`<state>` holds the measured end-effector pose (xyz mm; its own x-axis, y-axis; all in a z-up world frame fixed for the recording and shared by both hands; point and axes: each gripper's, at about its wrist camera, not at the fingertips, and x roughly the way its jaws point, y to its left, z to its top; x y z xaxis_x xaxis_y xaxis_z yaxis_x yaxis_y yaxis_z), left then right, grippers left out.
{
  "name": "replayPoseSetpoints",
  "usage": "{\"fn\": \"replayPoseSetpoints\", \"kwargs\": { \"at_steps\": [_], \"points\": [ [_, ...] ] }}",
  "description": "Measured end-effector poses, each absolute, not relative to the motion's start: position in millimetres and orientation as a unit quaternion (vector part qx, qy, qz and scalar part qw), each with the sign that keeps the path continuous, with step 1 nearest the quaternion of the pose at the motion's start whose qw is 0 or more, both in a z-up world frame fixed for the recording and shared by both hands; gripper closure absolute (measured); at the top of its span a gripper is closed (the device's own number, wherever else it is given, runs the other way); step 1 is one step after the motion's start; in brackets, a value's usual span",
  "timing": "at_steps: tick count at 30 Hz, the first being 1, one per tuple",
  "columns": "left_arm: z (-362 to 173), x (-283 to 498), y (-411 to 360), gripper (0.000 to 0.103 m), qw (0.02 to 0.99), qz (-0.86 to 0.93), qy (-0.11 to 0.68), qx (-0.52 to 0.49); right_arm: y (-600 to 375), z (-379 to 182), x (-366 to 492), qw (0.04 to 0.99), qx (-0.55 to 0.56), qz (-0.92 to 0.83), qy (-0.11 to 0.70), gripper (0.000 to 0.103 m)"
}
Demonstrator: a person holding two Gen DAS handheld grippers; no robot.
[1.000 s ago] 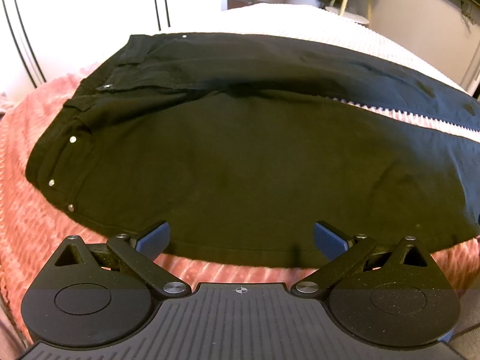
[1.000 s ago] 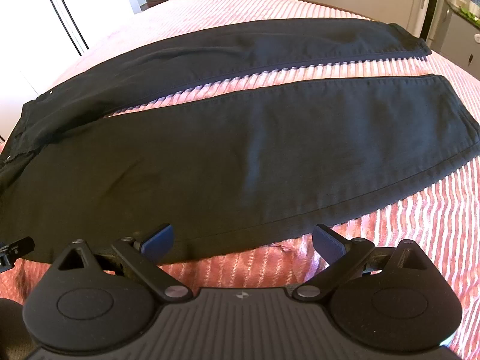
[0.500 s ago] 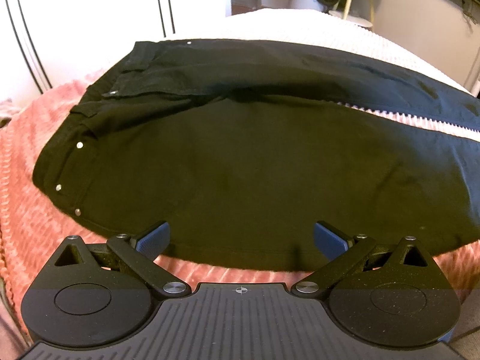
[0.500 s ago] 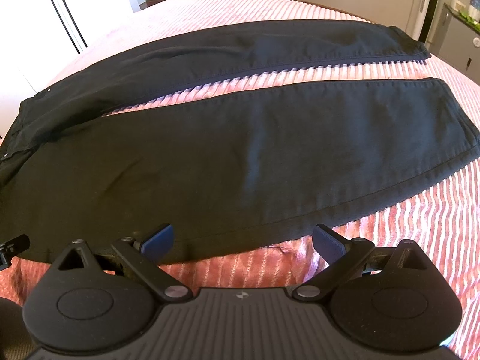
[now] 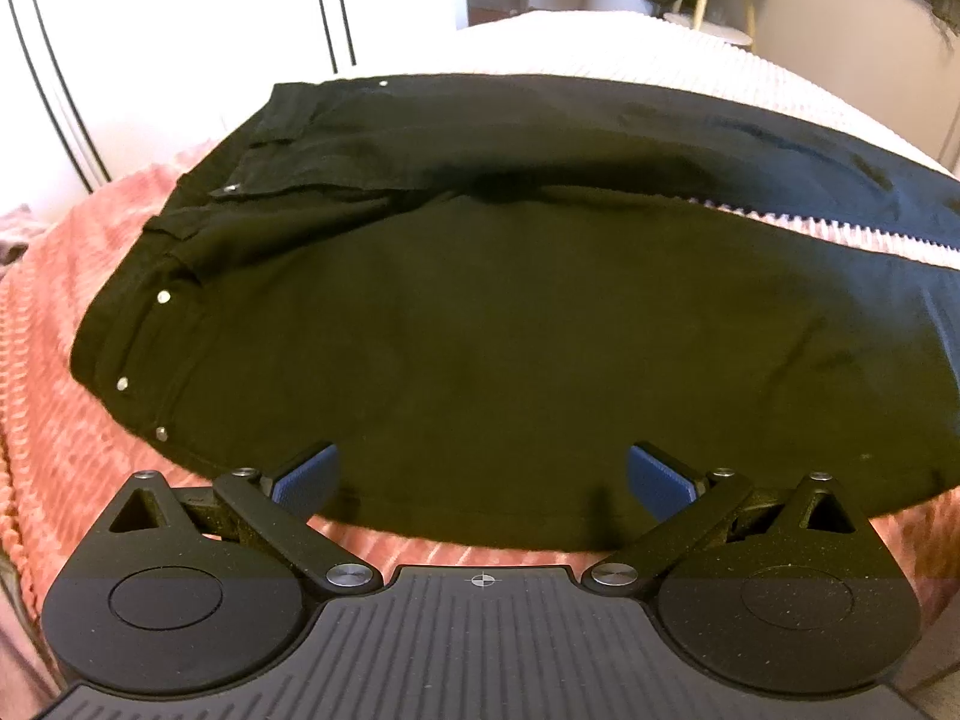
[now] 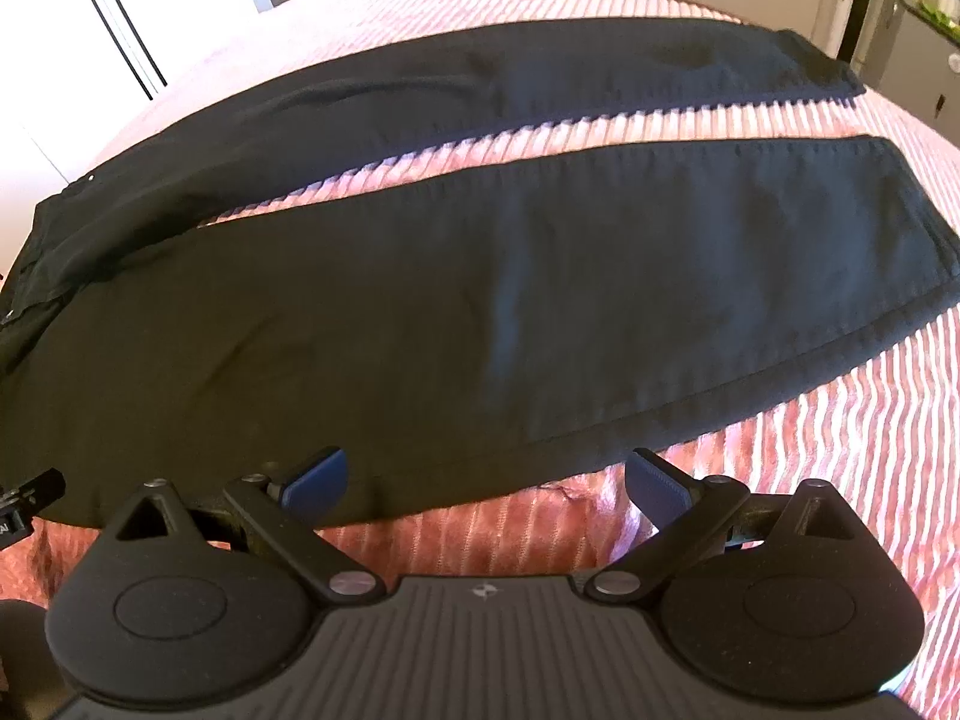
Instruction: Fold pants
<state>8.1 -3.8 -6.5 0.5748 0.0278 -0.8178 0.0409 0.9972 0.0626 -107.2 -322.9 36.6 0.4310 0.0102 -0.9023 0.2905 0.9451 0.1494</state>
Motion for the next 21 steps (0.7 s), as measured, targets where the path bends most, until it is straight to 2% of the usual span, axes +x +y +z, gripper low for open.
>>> {"fn": "replayPoseSetpoints", "kwargs": {
  "at_steps": [15, 21],
  "points": [
    [-21, 26, 3, 0.000, 0.870, -0.017, 0.492, 0.024, -354, 18, -65, 0.800, 0.185, -0.099, 0.562, 0.004],
    [-9, 54, -1, 0.000, 0.884, 0.005, 0.467, -0.004, -380, -8, -37, 0.780, 0.204, -0.140, 0.575, 0.004]
  ]
}}
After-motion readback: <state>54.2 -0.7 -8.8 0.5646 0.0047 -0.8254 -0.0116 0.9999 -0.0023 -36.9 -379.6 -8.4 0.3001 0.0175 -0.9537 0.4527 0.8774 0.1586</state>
